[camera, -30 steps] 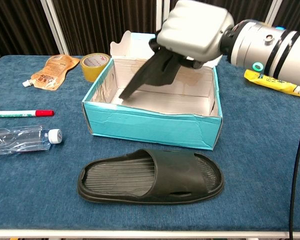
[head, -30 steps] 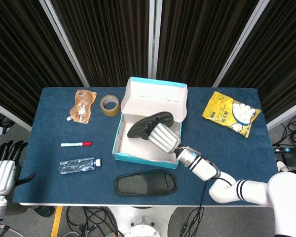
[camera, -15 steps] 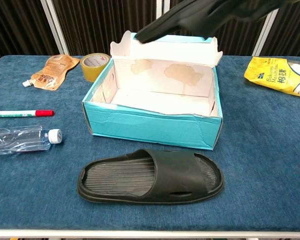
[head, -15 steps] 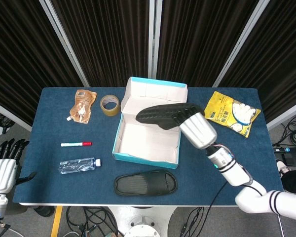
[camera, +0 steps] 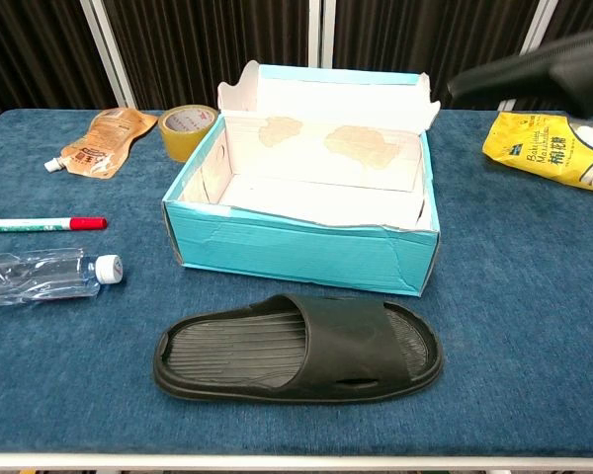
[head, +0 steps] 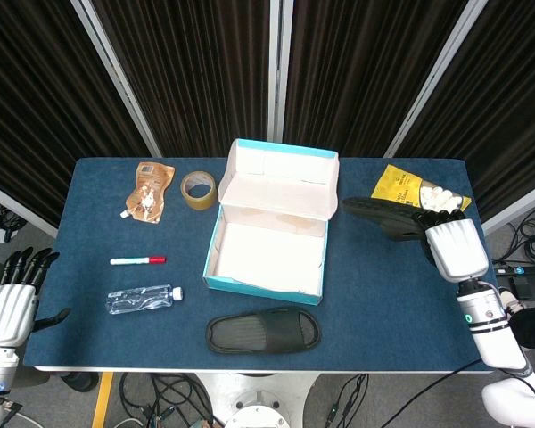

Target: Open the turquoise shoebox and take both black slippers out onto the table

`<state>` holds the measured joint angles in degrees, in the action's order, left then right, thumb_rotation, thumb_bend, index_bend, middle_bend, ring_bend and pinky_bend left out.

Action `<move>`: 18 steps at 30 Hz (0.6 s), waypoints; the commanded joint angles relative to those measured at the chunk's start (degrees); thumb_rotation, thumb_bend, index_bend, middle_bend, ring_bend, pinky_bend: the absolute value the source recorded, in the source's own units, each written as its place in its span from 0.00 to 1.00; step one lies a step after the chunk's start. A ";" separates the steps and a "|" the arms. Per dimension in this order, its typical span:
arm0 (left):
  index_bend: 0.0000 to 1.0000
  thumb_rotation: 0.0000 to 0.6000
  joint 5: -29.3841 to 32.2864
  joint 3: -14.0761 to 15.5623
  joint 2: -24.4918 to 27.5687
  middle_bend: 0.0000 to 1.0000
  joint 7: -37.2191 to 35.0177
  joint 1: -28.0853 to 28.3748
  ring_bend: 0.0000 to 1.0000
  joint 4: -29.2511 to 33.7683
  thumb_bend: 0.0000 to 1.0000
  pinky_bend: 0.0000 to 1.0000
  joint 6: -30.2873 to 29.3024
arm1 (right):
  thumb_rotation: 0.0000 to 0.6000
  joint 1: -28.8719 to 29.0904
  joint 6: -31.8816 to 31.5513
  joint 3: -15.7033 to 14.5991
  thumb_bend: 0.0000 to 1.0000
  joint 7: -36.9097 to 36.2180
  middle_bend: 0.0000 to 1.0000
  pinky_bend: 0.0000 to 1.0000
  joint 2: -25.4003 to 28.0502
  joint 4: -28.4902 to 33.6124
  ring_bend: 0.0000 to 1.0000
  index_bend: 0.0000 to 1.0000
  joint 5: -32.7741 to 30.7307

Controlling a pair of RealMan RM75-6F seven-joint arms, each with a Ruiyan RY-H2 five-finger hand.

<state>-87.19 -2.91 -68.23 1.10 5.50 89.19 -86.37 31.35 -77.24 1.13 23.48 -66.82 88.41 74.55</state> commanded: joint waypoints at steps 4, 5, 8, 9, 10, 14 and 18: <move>0.12 1.00 0.39 0.32 -0.30 0.09 -0.66 -0.39 0.00 -0.74 0.07 0.04 -0.05 | 1.00 0.68 6.82 1.46 0.68 0.11 0.53 0.45 -6.65 -6.24 0.45 0.66 -3.72; 0.12 1.00 0.40 0.36 -0.32 0.09 -0.72 -0.41 0.00 -0.79 0.07 0.04 -0.03 | 1.00 0.89 7.56 1.73 0.68 0.08 0.53 0.44 -7.51 -6.59 0.45 0.66 -4.06; 0.12 1.00 0.47 0.39 -0.25 0.09 -0.79 -0.51 0.00 -0.84 0.07 0.04 -0.12 | 1.00 1.04 9.16 2.32 0.68 -0.15 0.50 0.44 -9.54 -5.83 0.42 0.60 -4.91; 0.12 1.00 0.51 0.41 -0.22 0.09 -0.82 -0.58 0.00 -0.85 0.07 0.04 -0.19 | 1.00 0.94 9.59 2.37 0.68 -0.50 0.49 0.43 -9.80 -4.85 0.40 0.57 -5.12; 0.12 1.00 0.55 0.46 -0.17 0.09 -0.86 -0.71 0.00 -0.83 0.07 0.04 -0.31 | 1.00 0.78 10.21 2.37 0.68 -1.25 0.47 0.42 -9.84 -3.48 0.37 0.53 -5.41; 0.12 1.00 0.88 0.46 -0.11 0.09 -0.99 -0.81 0.00 -0.88 0.07 0.04 -0.19 | 1.00 0.24 14.58 2.02 0.62 -5.90 0.27 0.33 -8.02 4.31 0.18 0.29 -7.08; 0.12 1.00 0.68 0.59 -0.38 0.09 -1.00 -0.82 0.00 -1.02 0.07 0.04 -0.20 | 1.00 0.32 19.43 1.91 0.55 -12.11 0.05 0.18 -6.28 9.53 0.00 0.03 -7.83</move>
<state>-86.50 -2.33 -68.60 0.11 4.68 88.18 -86.56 31.71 -61.56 3.16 15.61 -74.64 94.31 67.66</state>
